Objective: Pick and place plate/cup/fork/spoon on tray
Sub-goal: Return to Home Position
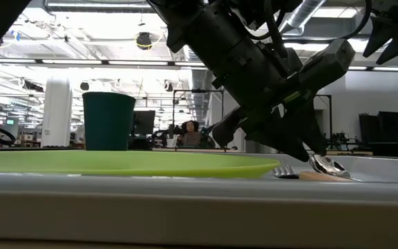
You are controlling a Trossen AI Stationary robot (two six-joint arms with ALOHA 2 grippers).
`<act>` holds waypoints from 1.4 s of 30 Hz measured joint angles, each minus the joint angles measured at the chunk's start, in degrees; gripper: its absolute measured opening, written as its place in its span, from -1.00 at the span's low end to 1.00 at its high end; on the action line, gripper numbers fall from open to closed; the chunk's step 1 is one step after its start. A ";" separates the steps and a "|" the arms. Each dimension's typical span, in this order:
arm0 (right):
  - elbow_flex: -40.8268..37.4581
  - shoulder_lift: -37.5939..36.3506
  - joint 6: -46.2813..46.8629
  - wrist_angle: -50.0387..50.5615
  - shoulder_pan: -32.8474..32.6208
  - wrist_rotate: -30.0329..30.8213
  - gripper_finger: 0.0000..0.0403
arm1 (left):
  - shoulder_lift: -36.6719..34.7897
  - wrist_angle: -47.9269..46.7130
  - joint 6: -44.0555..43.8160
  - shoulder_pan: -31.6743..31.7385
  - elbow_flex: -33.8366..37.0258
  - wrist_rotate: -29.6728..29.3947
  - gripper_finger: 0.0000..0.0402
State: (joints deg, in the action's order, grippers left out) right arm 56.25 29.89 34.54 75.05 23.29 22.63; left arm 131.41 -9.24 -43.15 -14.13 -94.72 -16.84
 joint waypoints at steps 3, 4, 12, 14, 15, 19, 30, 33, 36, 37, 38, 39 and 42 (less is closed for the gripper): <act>0.00 -0.02 0.00 0.01 -0.02 -0.02 0.40 | -0.02 1.19 0.29 -0.02 0.00 1.11 -0.52; 0.00 0.00 0.00 0.00 -0.01 -0.02 0.40 | -0.02 1.94 0.48 -0.04 0.00 1.51 -0.52; 0.00 -0.02 -0.02 0.02 -0.02 -0.07 0.40 | -2.93 3.22 3.82 0.09 -0.04 4.44 -0.49; 0.00 -0.01 -0.01 0.01 -0.01 -0.07 0.40 | -4.47 2.31 5.19 0.19 -0.04 2.85 -0.49; 0.00 -0.02 0.00 0.02 -0.02 -0.08 0.40 | -5.33 1.00 5.59 0.22 -0.04 1.77 -0.49; 0.00 -0.02 0.00 0.00 -0.02 -0.13 0.40 | -7.67 -5.00 6.29 0.31 -0.09 -2.35 -0.49; 0.00 0.00 0.01 -0.02 -0.02 -0.15 0.40 | -5.38 -2.75 12.42 -0.68 0.01 -2.63 -0.59; 0.00 -0.02 0.00 0.02 -0.01 -0.15 0.40 | -5.44 -3.38 12.47 -0.76 0.00 -3.45 -0.59; 0.00 -0.02 -0.07 0.02 -0.02 -0.15 0.40 | -7.99 -4.76 13.16 -1.94 0.09 -5.23 -0.59; 0.00 -0.02 -0.29 0.02 -0.02 -0.14 0.40 | -9.66 -4.96 13.50 -2.21 0.09 -5.83 -0.59; 0.00 0.00 -0.37 0.00 -0.02 -0.14 0.40 | -11.72 -5.97 13.91 -2.39 0.08 -6.62 -0.59; 0.00 0.00 -0.44 0.01 -0.02 -0.14 0.40 | -13.98 -7.41 14.48 -2.40 0.00 -7.82 -0.59; 0.00 0.00 -0.46 -0.17 -0.02 0.07 0.40 | -21.06 -13.79 17.27 -2.67 -0.07 -12.40 -0.59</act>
State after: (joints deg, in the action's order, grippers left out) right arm 56.25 29.89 34.09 74.87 23.27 22.71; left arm 110.35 -23.03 -25.88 -16.80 -94.78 -29.23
